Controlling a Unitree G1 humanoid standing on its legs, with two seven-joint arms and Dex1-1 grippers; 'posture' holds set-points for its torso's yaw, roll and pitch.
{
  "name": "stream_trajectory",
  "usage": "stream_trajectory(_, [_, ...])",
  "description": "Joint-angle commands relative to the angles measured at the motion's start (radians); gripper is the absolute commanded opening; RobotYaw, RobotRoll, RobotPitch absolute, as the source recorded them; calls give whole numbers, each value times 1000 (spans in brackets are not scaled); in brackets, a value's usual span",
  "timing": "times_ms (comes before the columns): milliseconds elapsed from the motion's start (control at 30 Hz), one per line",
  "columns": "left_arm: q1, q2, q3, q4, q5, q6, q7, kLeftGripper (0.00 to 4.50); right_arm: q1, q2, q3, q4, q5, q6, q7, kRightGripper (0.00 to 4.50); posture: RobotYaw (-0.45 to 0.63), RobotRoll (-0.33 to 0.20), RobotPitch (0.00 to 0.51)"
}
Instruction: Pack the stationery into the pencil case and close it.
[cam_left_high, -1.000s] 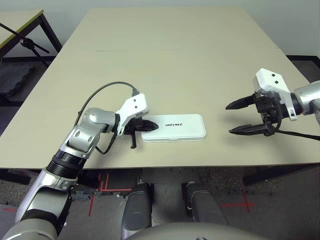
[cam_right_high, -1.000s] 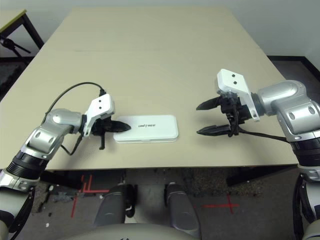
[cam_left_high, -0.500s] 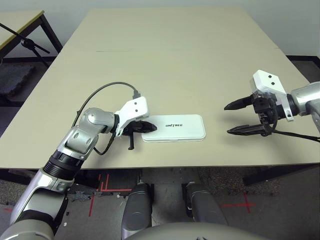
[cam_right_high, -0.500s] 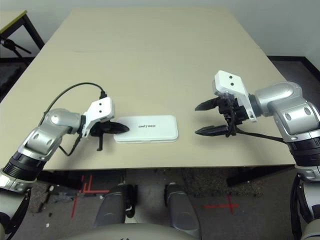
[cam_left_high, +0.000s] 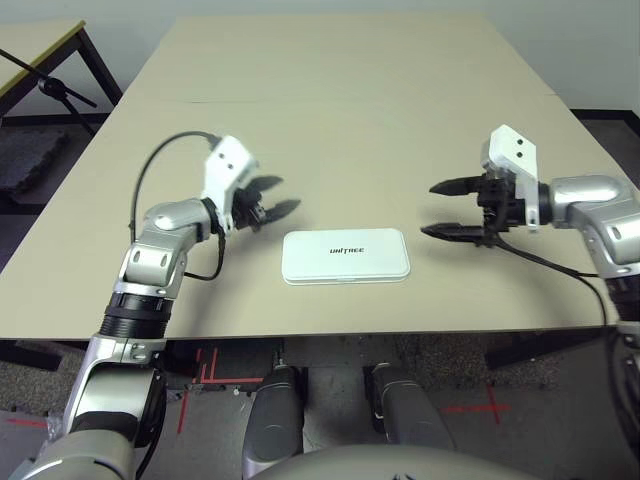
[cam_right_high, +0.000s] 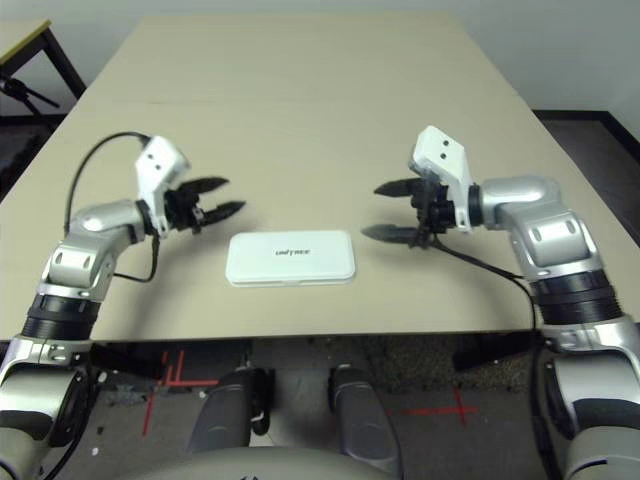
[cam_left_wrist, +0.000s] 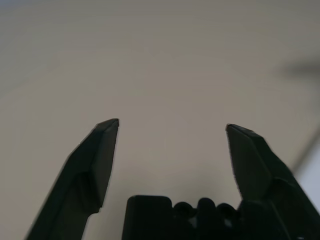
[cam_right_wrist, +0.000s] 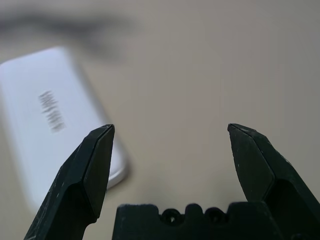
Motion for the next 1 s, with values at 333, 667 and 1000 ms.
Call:
stream_trajectory(333, [-121,-2,255,400,7,-241,442,4453,-173,127,-229,548,-152,-356,-743,4500,-12,0,146])
stream_trajectory(667, [-117,-8,256,491,6,-341,513,4453,-141,96,-332,706,-156,-502,-1039,4500,-25,0,151])
stream_trajectory(1000, [-103,-14,231,474,12,-347,510,4453,-114,109,-320,707,-155,-533,-1004,4500,-33,0,154])
